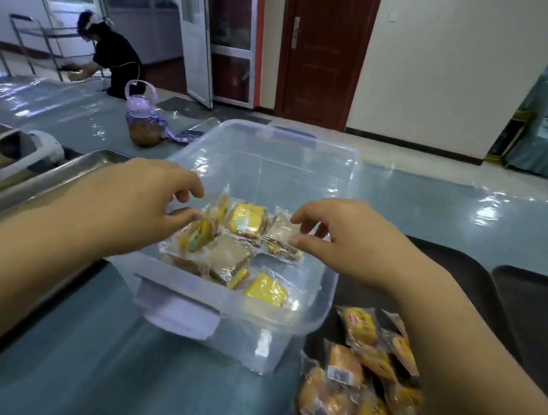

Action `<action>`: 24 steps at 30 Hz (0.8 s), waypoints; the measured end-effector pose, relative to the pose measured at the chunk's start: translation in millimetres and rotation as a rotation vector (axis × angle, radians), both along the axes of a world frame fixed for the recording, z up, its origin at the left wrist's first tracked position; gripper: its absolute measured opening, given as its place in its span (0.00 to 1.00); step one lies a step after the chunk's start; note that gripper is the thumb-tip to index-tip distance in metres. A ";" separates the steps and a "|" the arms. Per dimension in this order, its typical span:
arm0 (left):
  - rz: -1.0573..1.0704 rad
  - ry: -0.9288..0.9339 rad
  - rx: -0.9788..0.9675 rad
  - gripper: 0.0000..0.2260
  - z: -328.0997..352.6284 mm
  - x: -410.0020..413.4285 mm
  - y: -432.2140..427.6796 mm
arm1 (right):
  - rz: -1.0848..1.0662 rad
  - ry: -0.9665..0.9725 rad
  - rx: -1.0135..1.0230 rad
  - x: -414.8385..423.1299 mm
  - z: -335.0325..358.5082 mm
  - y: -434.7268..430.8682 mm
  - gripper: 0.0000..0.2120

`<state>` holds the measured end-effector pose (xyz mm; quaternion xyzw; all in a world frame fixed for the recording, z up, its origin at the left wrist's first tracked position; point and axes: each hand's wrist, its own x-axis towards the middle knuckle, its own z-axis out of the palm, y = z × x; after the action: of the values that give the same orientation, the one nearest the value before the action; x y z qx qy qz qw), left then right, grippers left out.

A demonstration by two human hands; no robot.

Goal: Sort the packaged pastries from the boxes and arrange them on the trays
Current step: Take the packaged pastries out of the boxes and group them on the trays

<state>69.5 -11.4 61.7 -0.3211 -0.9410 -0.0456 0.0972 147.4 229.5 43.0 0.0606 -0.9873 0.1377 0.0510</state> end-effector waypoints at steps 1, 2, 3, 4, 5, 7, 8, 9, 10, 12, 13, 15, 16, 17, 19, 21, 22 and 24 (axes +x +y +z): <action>0.000 -0.007 -0.025 0.14 -2.3 -13.9 1.1 | 0.012 -0.020 0.017 -13.9 -2.2 -0.6 0.14; 0.000 -0.016 -0.059 0.14 -5.9 -27.6 2.7 | 0.027 -0.043 0.035 -27.3 -4.6 -1.1 0.15; -0.001 -0.025 -0.096 0.14 -10.5 -40.6 4.7 | 0.043 -0.074 0.058 -40.2 -7.9 -1.8 0.16; -0.007 -0.037 -0.134 0.14 -15.7 -52.4 7.2 | 0.058 -0.108 0.085 -52.4 -11.5 -2.8 0.17; -0.019 -0.047 -0.165 0.14 -21.6 -63.2 10.0 | 0.068 -0.143 0.114 -63.4 -15.2 -3.8 0.18; -0.048 -0.083 -0.236 0.14 -33.4 -82.2 16.9 | 0.079 -0.202 0.160 -83.3 -21.8 -5.6 0.19; -0.064 -0.117 -0.288 0.14 -39.8 -91.5 20.3 | 0.079 -0.232 0.174 -92.3 -24.6 -6.3 0.19; -0.084 -0.162 -0.347 0.14 -46.5 -101.1 23.3 | 0.079 -0.264 0.189 -100.3 -26.7 -7.2 0.20; -0.105 -0.220 -0.404 0.14 -52.8 -109.8 26.2 | 0.080 -0.293 0.207 -107.8 -28.6 -8.3 0.21; -0.143 -0.338 -0.513 0.15 -66.2 -125.4 30.5 | 0.081 -0.336 0.235 -121.3 -33.7 -10.9 0.22; -0.162 -0.380 -0.568 0.16 -72.3 -131.0 32.6 | 0.078 -0.349 0.247 -127.0 -36.9 -12.8 0.23; -0.209 -0.440 -0.677 0.20 -84.2 -139.4 36.8 | 0.070 -0.357 0.274 -136.1 -44.5 -16.4 0.23; -0.232 -0.476 -0.722 0.21 -89.8 -142.1 38.5 | 0.070 -0.365 0.285 -139.0 -48.9 -18.1 0.23; -0.255 -0.513 -0.755 0.22 -94.5 -143.6 40.4 | 0.072 -0.380 0.291 -140.7 -52.9 -19.7 0.22; -0.301 -0.562 -0.794 0.22 -103.4 -146.6 42.6 | 0.074 -0.421 0.300 -139.9 -58.1 -21.7 0.21; -0.360 -0.560 -0.828 0.18 -111.3 -147.8 45.3 | 0.071 -0.456 0.317 -137.4 -61.1 -21.2 0.21; -0.391 -0.544 -0.843 0.16 -115.4 -147.8 46.8 | 0.060 -0.468 0.318 -136.2 -62.4 -20.7 0.21; -0.456 -0.483 -0.885 0.13 -121.4 -148.4 50.8 | 0.034 -0.476 0.319 -136.2 -64.6 -19.3 0.21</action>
<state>-78.9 39.4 -59.7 -0.5072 -0.7726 0.2621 -0.2778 11.1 210.2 -21.6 0.0504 -0.9796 -0.0081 -0.1945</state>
